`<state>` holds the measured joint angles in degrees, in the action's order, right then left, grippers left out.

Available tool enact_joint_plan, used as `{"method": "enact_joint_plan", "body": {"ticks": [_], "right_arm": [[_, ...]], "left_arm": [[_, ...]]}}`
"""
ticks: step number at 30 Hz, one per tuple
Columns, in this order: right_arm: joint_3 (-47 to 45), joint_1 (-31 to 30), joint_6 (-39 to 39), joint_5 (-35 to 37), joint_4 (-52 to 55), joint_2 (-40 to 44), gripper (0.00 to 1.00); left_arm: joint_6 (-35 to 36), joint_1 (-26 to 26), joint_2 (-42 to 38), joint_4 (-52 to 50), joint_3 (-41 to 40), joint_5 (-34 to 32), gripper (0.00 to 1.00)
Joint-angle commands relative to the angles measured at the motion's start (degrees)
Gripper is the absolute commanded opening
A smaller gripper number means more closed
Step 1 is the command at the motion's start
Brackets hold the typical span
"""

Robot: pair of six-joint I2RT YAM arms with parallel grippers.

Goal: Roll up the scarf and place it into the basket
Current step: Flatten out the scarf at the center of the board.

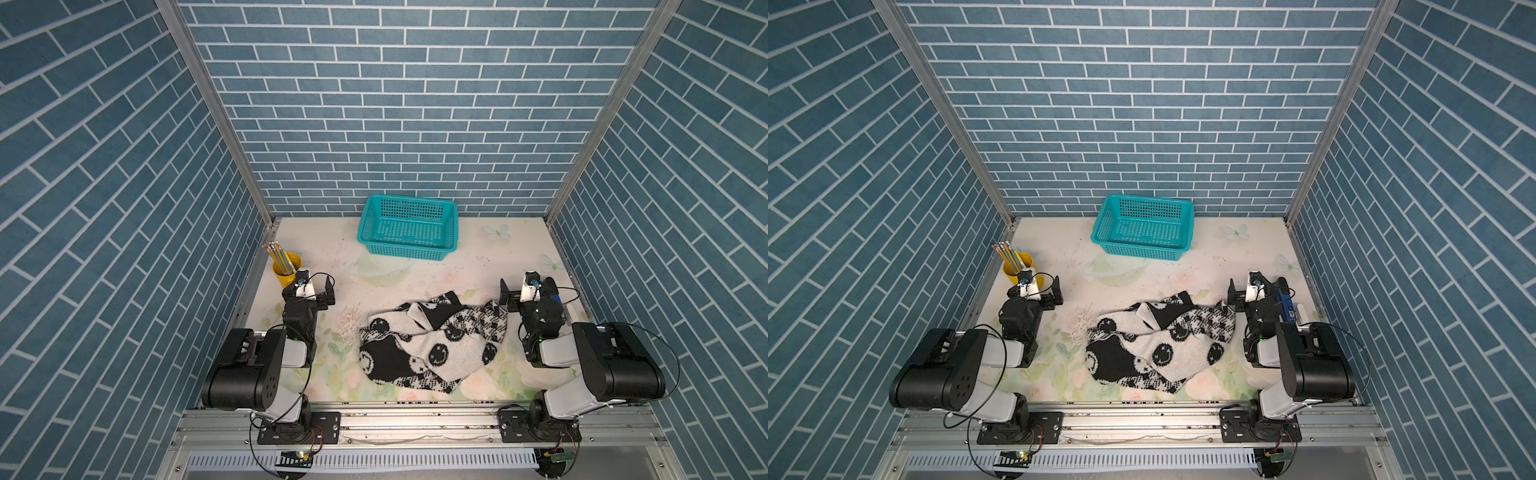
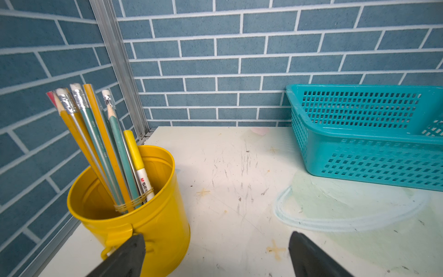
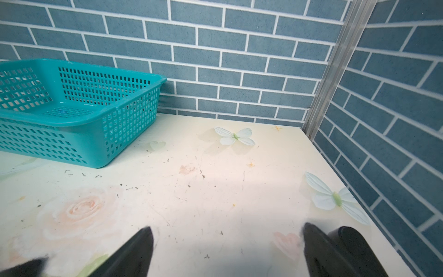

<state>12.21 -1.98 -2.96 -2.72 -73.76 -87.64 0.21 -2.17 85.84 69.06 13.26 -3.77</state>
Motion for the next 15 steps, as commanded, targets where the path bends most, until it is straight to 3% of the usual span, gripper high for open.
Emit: {"method": "enact_joint_plan", "body": {"ticks": [1, 4, 8, 12, 15], "right_arm": [[2.76, -0.57, -0.45, 0.96, 7.58, 4.59, 0.99], [5.18, -2.71, -0.01, 8.07, 16.32, 10.95, 1.00], [10.92, -10.89, -0.15, 16.36, 33.90, 20.05, 0.99], [17.83, -16.65, 3.09, 16.20, 52.57, 26.76, 0.99], [20.46, -22.93, 5.14, 17.12, 61.30, 29.22, 1.00]], "left_arm": [[0.84, -1.60, -3.60, -11.02, 4.78, -2.56, 1.00], [2.23, -7.16, -4.21, -28.71, 15.32, -9.02, 1.00], [1.66, -15.66, -3.76, -39.99, 25.00, -16.06, 1.00], [-12.24, -19.60, -4.82, -56.02, 33.73, -13.43, 1.00], [-22.36, -24.29, -8.30, -64.92, 34.42, -13.18, 1.00]]}}
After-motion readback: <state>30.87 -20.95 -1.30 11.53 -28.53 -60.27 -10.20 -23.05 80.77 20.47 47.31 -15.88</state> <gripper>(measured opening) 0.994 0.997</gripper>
